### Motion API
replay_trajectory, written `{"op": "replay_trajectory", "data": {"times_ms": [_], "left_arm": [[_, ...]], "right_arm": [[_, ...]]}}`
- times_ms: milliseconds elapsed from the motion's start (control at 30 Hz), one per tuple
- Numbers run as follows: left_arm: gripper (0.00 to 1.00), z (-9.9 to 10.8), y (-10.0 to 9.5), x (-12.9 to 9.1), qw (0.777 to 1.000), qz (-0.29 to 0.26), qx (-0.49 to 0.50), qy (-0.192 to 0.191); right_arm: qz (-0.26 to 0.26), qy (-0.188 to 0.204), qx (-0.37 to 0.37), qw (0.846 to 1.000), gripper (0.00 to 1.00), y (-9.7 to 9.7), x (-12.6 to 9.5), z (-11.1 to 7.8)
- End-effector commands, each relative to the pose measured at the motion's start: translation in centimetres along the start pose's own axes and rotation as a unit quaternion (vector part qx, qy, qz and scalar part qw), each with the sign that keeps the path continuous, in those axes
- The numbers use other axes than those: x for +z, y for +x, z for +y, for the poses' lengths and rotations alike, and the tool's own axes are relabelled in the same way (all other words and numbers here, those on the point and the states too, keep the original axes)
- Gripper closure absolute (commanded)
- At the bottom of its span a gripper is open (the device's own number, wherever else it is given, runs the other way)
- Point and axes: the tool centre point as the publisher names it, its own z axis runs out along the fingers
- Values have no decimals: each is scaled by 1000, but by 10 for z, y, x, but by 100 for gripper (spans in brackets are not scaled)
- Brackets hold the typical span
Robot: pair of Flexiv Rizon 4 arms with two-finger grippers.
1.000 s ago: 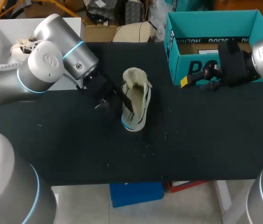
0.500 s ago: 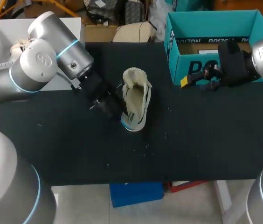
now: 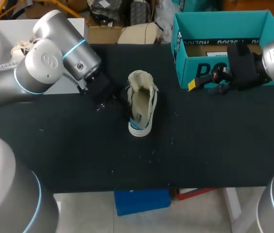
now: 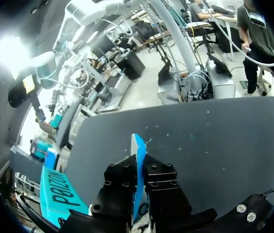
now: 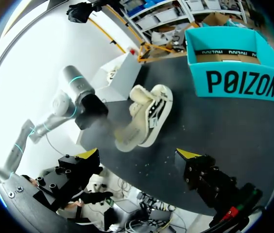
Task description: Take the shoe out of the shoebox, open the shoe tongue, remove and reinsert the insole, then place the shoe into the shoebox
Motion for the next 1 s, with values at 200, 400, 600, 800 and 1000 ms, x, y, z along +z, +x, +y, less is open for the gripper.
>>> {"op": "replay_trajectory", "data": {"times_ms": [200, 400, 600, 800, 1000], "left_arm": [[100, 9, -4, 6, 999, -43, 14, -7], [100, 19, -5, 7, 998, -52, 11, -13], [100, 28, -11, 1, 998, -52, 11, -38], [100, 42, -12, -2, 998, -48, -2, -49], [100, 59, -14, -2, 997, -30, -29, -63]], "right_arm": [[-1, 0, 0, 1000, 0, 1, 0, 0], [-1, 0, 0, 1000, 0, 1, 0, 0], [-1, 0, 0, 1000, 0, 1, 0, 0], [-1, 0, 0, 1000, 0, 1, 0, 0], [-1, 0, 0, 1000, 0, 1, 0, 0]]}}
